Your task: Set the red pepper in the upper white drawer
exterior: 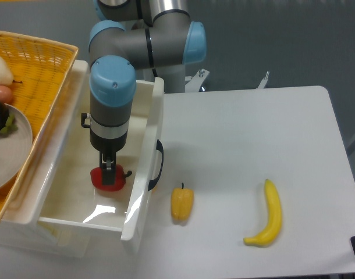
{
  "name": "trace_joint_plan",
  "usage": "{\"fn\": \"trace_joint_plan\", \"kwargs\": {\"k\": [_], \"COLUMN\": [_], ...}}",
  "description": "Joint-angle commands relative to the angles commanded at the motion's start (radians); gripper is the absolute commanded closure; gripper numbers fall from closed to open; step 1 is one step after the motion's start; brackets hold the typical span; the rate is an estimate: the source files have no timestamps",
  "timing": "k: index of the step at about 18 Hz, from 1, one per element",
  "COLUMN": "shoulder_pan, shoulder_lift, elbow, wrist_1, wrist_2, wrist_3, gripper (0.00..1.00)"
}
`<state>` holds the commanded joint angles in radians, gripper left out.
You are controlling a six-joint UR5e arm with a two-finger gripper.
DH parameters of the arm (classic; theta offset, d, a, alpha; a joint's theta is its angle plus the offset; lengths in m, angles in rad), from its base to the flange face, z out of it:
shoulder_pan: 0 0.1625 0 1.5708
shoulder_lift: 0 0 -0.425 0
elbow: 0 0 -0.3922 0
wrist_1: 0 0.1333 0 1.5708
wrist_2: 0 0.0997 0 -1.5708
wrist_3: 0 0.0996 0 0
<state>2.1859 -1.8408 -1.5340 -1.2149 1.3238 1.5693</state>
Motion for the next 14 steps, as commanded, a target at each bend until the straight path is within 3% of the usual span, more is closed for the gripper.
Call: {"fn": "trace_joint_plan", "kwargs": {"k": [14], "shoulder_pan": [0.090], "shoulder_lift": [0.074], "elbow": [0.058], "wrist_1": [-0.002], "wrist_2": [-0.120], "wrist_3": [-0.080], "gripper": [0.05]}}
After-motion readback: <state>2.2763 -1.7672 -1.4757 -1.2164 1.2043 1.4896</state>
